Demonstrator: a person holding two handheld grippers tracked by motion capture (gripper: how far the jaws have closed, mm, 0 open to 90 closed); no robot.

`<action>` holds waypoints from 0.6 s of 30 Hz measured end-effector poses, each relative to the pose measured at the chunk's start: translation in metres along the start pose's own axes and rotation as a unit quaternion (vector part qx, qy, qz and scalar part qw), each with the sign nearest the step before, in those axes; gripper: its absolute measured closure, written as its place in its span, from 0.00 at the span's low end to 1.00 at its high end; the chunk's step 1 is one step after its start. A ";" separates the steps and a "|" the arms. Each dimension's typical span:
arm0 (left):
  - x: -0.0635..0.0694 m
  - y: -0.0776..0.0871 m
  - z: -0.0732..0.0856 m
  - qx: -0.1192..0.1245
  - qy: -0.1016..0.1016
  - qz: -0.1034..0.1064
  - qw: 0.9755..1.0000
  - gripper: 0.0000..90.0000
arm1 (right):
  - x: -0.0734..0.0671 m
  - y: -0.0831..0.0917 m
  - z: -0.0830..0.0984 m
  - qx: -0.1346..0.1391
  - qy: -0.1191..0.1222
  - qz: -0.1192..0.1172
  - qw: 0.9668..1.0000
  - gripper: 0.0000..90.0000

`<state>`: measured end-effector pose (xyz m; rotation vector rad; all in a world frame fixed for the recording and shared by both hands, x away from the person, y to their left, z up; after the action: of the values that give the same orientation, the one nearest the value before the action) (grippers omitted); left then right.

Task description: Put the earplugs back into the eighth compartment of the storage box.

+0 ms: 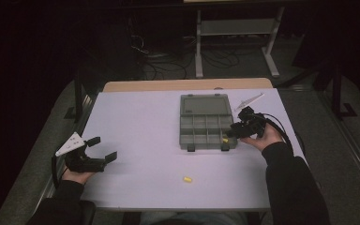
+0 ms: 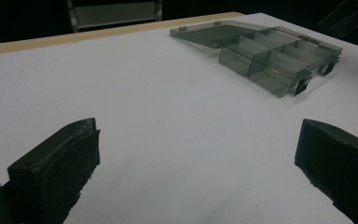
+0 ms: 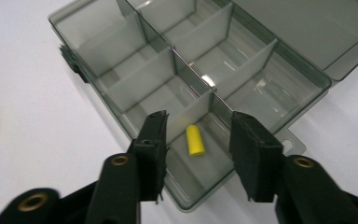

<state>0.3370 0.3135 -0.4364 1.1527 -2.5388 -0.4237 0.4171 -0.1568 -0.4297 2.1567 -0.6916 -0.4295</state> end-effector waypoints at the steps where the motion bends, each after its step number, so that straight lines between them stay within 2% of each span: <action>1: 0.000 0.000 0.000 0.000 0.000 0.000 1.000 0.00 | 0.000 0.000 0.000 0.000 0.000 0.000 1.000 0.57; 2: 0.000 0.000 0.000 0.001 0.000 0.000 1.000 0.00 | -0.004 0.002 -0.003 0.004 0.002 0.004 1.000 0.50; 4: 0.000 0.000 0.000 0.001 0.000 0.000 1.000 0.00 | -0.007 0.003 -0.004 0.007 0.004 0.005 1.000 0.47; 8: 0.000 0.000 0.000 0.000 0.000 0.000 1.000 0.00 | -0.016 0.007 -0.010 0.020 0.014 0.005 1.000 0.32; 9: 0.000 0.000 0.000 0.000 0.000 0.000 1.000 0.00 | -0.021 0.009 -0.012 0.022 0.021 0.009 0.999 0.23; 11: 0.000 0.000 0.000 0.000 0.000 0.000 1.000 0.00 | -0.024 0.009 -0.014 0.023 0.022 0.018 0.999 0.14; 13: 0.000 0.000 0.000 0.001 0.000 -0.001 1.000 0.00 | -0.026 0.010 -0.015 0.024 0.022 0.018 0.999 0.13; 16: 0.000 0.000 0.000 0.001 -0.001 -0.001 1.000 0.00 | -0.033 0.012 -0.017 0.031 0.033 0.015 0.999 0.02; 18: 0.000 0.000 0.000 0.001 -0.001 -0.001 1.000 0.00 | -0.038 0.013 -0.018 0.034 0.041 0.013 0.998 0.01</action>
<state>0.3369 0.3137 -0.4360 1.1562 -2.5408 -0.4234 0.3919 -0.1299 -0.4056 2.2141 -0.6978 -0.3063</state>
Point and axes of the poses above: each handheld gripper's, and its own axes: y roughly backward along the jaws, z roughly out of its underside, x roughly to its right, the point moved 6 cm from there along -y, roughly forward along the jaws, and after that the axes turned 4 degrees about y, right-handed, at the moved point
